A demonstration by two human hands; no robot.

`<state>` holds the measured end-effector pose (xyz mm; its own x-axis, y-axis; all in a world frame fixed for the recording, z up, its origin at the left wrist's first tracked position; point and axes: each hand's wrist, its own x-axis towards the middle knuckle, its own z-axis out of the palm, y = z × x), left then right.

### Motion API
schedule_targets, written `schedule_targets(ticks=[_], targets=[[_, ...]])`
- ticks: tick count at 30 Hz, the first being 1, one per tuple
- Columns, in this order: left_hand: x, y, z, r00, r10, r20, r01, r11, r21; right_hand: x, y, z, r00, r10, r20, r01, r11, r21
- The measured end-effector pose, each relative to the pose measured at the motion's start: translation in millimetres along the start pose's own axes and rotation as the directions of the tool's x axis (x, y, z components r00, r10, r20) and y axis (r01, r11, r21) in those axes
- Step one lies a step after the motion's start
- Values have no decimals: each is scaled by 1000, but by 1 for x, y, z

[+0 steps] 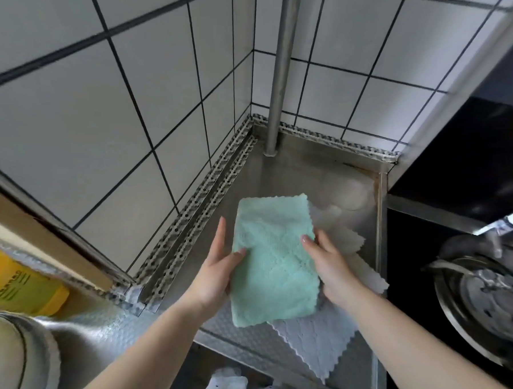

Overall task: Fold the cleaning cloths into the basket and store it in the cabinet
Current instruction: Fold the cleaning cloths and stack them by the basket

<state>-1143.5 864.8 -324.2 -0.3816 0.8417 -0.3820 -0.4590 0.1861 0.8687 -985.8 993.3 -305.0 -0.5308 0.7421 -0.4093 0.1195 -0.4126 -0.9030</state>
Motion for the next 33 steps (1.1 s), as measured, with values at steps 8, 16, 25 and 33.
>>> schedule_targets(ticks=[8,16,25,33], targets=[[-15,-37,-18,961,-251,-113,267,951,158,-18,88,-17,953,253,-164,-282,941,-189],[-29,-34,-20,986,-161,-38,164,917,365,-35,88,-18,990,126,59,-97,932,-350],[-52,-51,-32,946,-324,-22,304,859,411,-54,112,-17,986,164,-3,-151,899,-412],[-67,-57,-44,921,-387,52,314,814,489,-72,107,-31,950,304,67,-240,854,-462]])
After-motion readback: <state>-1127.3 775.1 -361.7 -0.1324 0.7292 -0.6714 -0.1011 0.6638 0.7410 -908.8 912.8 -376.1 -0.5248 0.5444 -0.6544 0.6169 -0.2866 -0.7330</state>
